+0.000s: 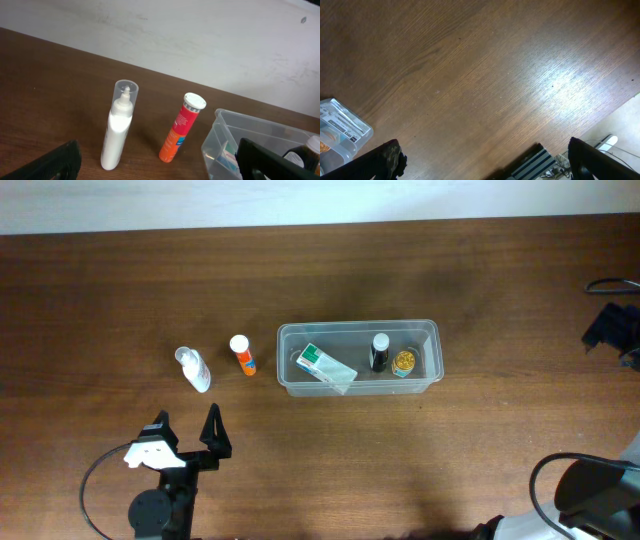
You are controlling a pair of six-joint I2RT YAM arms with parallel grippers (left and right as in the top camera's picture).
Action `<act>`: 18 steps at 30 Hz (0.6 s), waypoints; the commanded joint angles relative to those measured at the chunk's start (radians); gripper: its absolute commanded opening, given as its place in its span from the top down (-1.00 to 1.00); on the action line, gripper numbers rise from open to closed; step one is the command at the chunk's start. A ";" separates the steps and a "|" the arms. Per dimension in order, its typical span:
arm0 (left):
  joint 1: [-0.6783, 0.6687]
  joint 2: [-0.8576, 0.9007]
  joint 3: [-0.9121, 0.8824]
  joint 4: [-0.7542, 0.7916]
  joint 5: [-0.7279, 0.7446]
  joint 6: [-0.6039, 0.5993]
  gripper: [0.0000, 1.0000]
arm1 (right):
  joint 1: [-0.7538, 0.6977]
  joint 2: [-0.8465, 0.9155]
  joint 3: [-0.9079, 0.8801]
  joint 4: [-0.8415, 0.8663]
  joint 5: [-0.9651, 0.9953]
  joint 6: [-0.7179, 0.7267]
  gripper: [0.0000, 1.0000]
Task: Pack container
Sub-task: 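Move left gripper over the white tube bottle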
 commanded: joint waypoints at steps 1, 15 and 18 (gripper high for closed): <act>0.005 -0.007 -0.005 -0.001 0.010 -0.010 -0.99 | -0.003 0.006 -0.005 0.003 -0.008 0.009 -0.96; 0.004 -0.005 0.042 0.337 0.117 0.082 -0.99 | -0.003 0.006 -0.005 0.003 -0.008 0.009 -0.97; 0.004 0.033 0.159 0.219 0.115 0.215 -0.99 | -0.003 0.006 -0.005 0.003 -0.009 0.009 -0.97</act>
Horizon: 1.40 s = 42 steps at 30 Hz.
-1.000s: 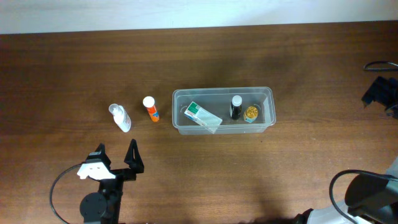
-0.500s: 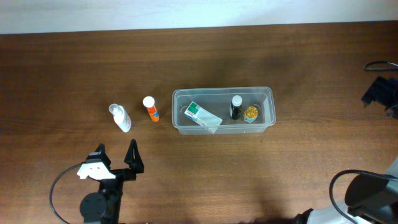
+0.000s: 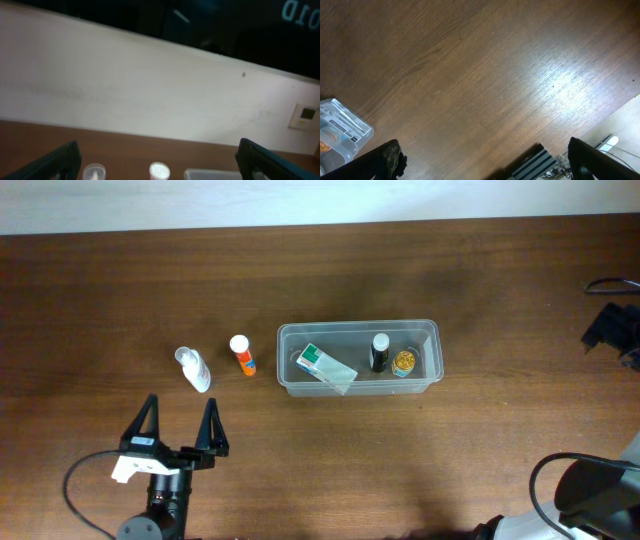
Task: Pack container
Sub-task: 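Move left gripper over the white tube bottle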
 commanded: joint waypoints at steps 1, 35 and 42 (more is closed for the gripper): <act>0.004 0.059 0.174 -0.141 0.031 0.198 -0.99 | -0.003 0.006 -0.005 0.002 -0.006 0.009 -0.97; 0.004 1.604 1.534 -1.414 -0.068 0.363 -0.99 | -0.003 0.006 -0.005 0.002 -0.006 0.009 -0.97; 0.011 1.638 1.534 -1.356 -0.076 0.304 -0.99 | -0.002 0.006 -0.005 0.002 -0.006 0.009 -0.97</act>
